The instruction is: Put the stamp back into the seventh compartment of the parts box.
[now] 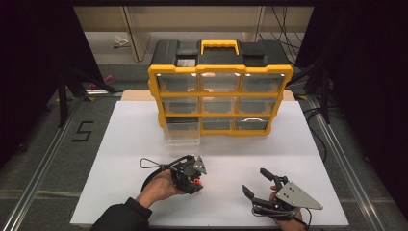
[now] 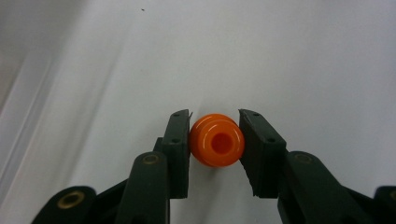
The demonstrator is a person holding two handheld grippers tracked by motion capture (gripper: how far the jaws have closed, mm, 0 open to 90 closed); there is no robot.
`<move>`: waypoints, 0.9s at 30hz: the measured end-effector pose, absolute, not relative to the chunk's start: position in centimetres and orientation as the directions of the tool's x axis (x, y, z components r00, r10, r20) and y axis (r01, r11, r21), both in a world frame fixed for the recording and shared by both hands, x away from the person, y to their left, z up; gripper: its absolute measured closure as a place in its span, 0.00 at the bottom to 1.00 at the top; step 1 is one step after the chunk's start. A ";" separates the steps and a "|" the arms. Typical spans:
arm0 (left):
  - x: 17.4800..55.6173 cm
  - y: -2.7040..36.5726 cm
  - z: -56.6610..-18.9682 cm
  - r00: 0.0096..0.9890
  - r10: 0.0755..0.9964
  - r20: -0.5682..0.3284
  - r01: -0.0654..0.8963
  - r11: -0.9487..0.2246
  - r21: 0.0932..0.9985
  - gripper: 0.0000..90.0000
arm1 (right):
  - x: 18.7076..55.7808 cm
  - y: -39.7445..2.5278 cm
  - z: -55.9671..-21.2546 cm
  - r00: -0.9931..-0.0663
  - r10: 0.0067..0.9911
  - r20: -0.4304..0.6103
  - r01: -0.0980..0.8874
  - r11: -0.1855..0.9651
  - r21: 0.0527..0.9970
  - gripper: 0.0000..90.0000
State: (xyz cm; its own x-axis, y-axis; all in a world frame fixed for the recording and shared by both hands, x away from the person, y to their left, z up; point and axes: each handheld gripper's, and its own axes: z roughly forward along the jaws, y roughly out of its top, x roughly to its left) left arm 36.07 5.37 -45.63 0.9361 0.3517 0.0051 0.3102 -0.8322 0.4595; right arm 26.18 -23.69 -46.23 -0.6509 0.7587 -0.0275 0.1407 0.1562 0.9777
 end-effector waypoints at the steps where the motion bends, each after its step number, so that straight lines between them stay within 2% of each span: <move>1: 36.1 5.4 -45.5 0.936 0.352 0.011 0.308 -0.832 0.462 0.72 | 26.2 -23.7 -46.2 -0.651 0.759 -0.027 0.141 0.156 0.978 0.24; 11: 36.1 5.9 -44.8 0.924 0.380 0.035 0.312 -0.805 0.504 0.72 | 26.2 -23.7 -46.2 -0.652 0.758 -0.028 0.141 0.158 0.977 0.24; 27: 36.5 7.9 -43.3 0.883 0.467 0.043 0.341 -0.702 0.626 0.72 | 26.2 -23.7 -46.2 -0.651 0.758 -0.028 0.141 0.157 0.978 0.24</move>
